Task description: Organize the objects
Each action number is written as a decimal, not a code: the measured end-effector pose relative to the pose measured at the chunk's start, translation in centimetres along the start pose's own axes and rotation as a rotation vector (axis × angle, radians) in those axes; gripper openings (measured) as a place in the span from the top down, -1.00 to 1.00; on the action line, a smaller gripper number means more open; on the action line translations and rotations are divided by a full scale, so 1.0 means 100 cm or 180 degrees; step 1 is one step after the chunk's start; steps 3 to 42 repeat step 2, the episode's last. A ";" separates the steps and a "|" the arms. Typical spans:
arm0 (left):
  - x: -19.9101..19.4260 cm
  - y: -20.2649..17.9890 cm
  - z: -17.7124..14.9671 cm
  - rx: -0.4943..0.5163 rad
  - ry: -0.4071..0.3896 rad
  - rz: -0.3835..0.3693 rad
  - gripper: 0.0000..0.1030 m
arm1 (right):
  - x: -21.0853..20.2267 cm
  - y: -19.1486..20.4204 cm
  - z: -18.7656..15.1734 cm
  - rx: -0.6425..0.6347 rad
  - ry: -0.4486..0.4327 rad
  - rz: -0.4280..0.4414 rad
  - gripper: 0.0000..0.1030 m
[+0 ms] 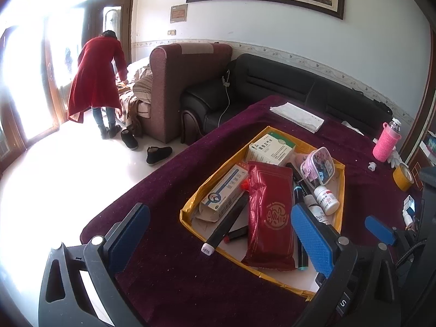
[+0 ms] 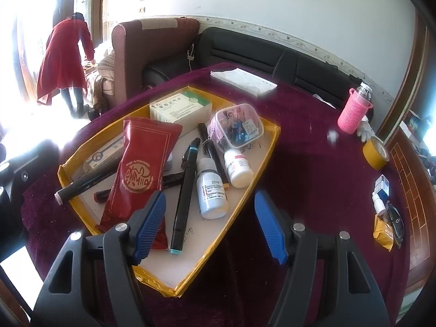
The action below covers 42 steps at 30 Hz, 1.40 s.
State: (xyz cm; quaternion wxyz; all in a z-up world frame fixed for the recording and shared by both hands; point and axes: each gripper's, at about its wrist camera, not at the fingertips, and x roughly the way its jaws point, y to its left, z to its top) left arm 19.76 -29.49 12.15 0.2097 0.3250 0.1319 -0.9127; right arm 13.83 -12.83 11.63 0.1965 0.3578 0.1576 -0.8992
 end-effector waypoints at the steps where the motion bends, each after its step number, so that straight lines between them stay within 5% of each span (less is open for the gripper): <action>1: 0.000 0.002 0.000 -0.0015 0.0001 -0.0010 -0.98 | -0.001 0.001 0.001 0.0004 -0.0008 0.0012 -0.30; 42: 0.001 0.004 0.000 -0.0026 -0.0004 -0.0001 -0.98 | 0.000 0.002 0.001 0.0006 -0.0009 0.0025 -0.30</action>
